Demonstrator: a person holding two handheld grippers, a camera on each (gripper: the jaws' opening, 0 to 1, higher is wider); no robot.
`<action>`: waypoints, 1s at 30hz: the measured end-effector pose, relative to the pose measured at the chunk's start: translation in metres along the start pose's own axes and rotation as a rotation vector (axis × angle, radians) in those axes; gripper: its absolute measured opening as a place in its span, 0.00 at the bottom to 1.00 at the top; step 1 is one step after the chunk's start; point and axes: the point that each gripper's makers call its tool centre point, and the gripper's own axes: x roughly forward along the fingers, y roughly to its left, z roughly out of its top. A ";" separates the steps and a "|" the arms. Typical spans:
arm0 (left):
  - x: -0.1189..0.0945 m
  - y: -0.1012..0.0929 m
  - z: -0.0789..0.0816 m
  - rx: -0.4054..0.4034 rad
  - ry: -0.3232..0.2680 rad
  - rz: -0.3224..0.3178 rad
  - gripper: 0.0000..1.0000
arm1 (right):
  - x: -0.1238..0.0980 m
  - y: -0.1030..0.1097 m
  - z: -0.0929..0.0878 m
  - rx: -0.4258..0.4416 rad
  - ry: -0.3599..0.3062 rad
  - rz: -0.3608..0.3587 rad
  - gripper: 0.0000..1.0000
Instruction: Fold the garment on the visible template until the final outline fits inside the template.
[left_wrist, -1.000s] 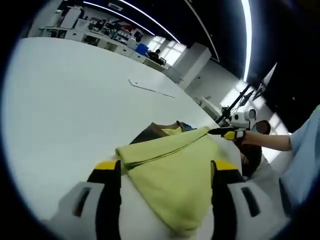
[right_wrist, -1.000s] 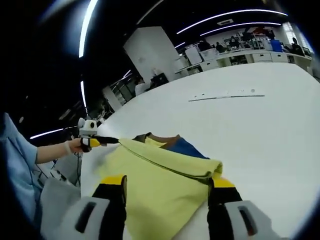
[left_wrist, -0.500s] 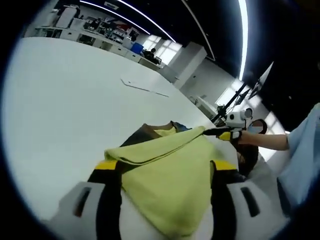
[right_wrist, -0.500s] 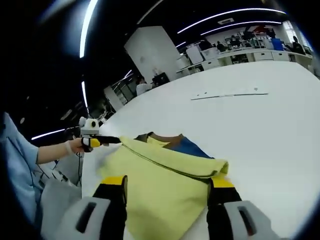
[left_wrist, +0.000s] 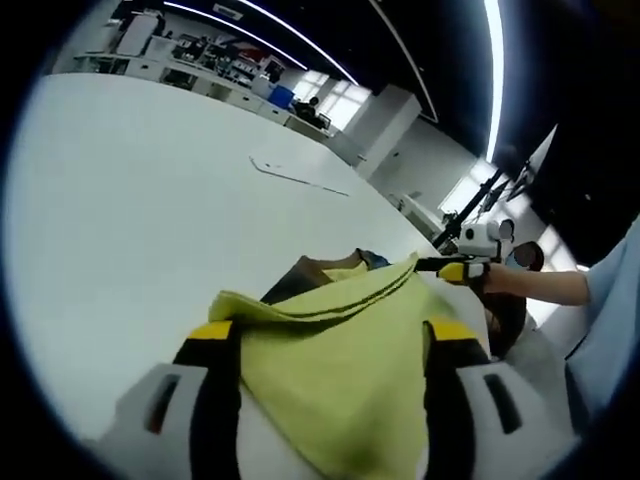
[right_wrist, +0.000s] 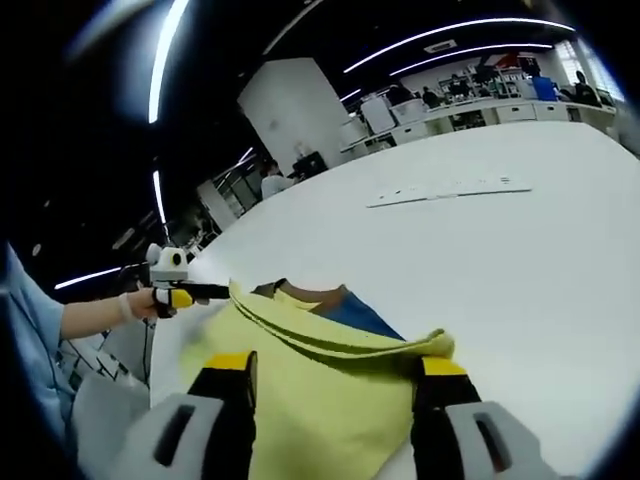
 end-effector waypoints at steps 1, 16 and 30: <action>0.000 0.000 0.000 0.000 0.001 0.001 0.72 | 0.000 -0.001 0.000 0.003 -0.001 -0.003 0.61; -0.001 0.002 0.002 -0.009 -0.005 0.013 0.72 | -0.002 -0.002 -0.002 -0.006 0.008 -0.009 0.61; -0.025 -0.013 -0.010 0.077 0.032 0.028 0.73 | -0.019 0.013 -0.007 -0.091 0.036 -0.003 0.62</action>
